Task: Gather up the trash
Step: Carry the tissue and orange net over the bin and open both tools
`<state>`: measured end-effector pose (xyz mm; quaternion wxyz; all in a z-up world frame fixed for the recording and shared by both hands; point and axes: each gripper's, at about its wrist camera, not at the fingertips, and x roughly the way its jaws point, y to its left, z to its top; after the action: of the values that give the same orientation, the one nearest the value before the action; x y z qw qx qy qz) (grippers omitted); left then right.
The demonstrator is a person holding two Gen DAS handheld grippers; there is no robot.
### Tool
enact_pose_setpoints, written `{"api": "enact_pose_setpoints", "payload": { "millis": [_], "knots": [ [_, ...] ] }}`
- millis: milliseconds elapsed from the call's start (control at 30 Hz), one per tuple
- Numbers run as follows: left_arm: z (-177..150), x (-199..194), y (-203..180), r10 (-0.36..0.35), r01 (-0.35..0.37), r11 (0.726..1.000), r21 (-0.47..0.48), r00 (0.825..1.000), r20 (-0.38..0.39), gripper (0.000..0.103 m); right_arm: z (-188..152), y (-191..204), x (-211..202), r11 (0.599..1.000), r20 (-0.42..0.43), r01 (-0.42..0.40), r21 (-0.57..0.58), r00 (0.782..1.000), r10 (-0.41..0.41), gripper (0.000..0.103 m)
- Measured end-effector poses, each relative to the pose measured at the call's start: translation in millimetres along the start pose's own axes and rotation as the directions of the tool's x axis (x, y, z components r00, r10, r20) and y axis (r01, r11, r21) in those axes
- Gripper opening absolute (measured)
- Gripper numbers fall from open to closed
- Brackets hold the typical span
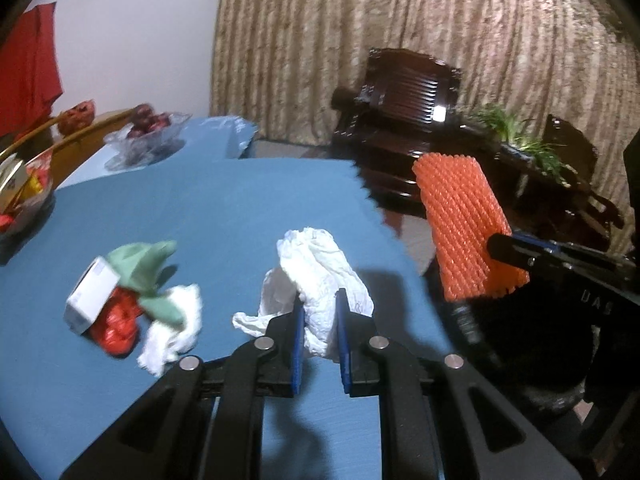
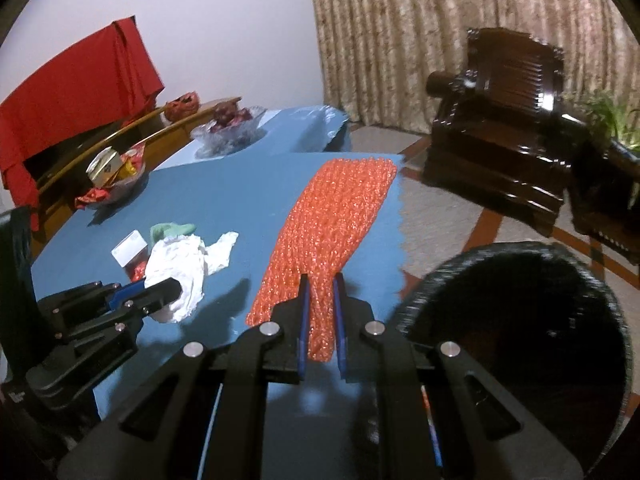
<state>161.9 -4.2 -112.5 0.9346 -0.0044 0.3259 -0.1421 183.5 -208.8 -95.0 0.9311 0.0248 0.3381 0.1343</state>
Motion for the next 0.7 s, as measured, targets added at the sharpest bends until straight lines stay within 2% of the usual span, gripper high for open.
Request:
{"api": "enact_pose_setpoints", "payload": {
  "millis": [200,367,567,700],
  "knots": [
    [13,6,-48,-0.09,0.089,0.995,0.045,0.996,0.01,0.014,-12,-42,-36,0.995,0.017,0.09,0.047,0.996,-0.091,0.01],
    [16,15,-89,-0.159,0.158,0.984,0.087,0.987,0.001,0.014,-31,-82,-61,0.979,0.0,0.179,0.099,0.984,-0.18,0.01],
    [18,37,-138,-0.239,0.242,0.963,0.121,0.97,-0.042,0.014,-53,-121,-76,0.955,-0.028,0.259,0.142,0.966,-0.258,0.01],
    [20,48,-162,-0.284,0.292,0.947,0.133,0.956,-0.072,0.015,-64,-141,-80,0.939,-0.043,0.301,0.169,0.954,-0.298,0.014]
  ]
}}
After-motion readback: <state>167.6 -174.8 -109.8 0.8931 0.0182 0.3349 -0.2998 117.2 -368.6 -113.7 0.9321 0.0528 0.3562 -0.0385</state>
